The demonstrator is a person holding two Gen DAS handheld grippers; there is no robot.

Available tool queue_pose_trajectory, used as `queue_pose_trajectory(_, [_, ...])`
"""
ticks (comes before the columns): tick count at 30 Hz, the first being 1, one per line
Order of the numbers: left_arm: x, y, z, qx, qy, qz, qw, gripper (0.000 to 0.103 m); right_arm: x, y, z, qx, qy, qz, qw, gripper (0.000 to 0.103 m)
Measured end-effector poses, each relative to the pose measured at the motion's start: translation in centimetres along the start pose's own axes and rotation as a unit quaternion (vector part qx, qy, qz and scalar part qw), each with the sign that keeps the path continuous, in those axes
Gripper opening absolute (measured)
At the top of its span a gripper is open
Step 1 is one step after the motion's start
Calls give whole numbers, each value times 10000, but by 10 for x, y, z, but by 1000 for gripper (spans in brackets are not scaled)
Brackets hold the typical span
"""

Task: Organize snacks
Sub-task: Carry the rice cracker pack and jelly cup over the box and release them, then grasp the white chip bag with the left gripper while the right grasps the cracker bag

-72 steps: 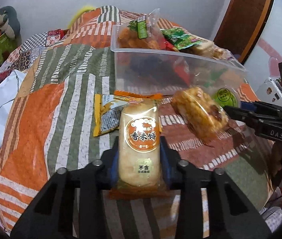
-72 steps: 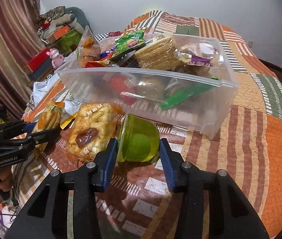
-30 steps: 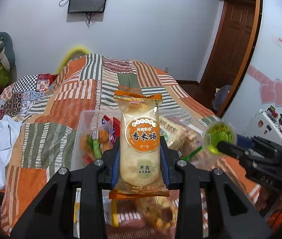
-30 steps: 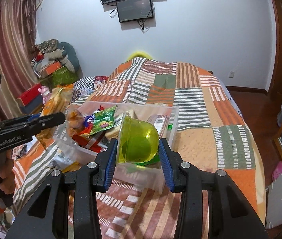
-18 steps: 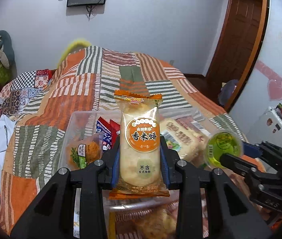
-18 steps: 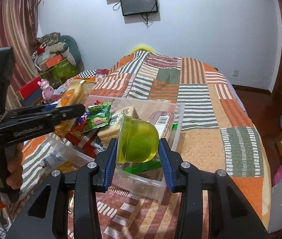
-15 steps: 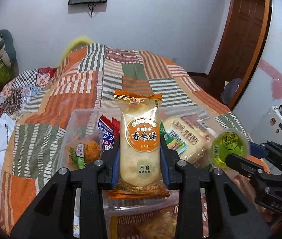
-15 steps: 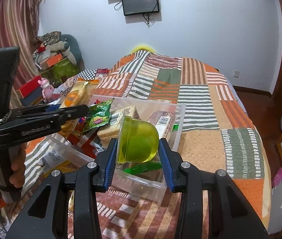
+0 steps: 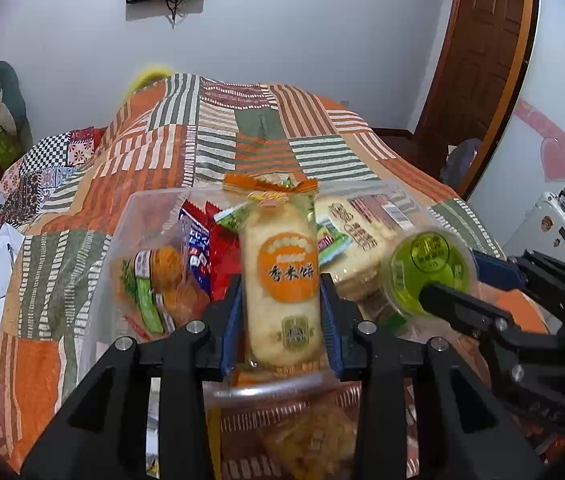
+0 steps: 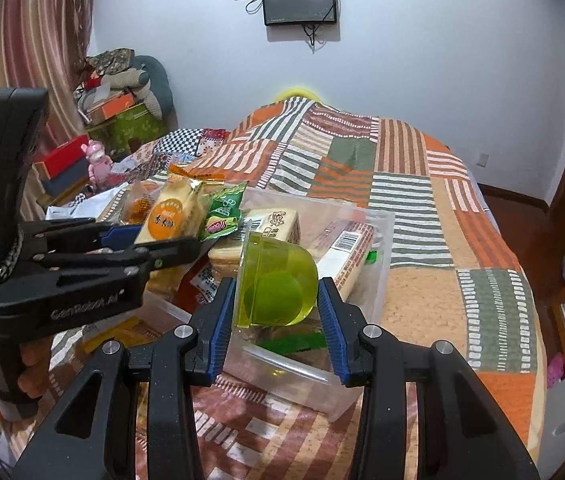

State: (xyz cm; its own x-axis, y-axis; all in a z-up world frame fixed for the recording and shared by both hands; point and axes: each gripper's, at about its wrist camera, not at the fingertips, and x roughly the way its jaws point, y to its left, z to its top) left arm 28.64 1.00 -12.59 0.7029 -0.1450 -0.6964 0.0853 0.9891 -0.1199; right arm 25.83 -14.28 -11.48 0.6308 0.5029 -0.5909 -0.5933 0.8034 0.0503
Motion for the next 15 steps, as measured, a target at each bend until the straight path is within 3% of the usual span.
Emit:
queue_pose_trajectory(6, [-15,1,-4,-64,-31,-84,9999,37,4,-3,-1,140,220,16,9997,40])
queue_pose_trajectory(15, [-37,6,-11,-135,-93,-40,9999,38,-21,-8,2,217,-111,-223,9995,47])
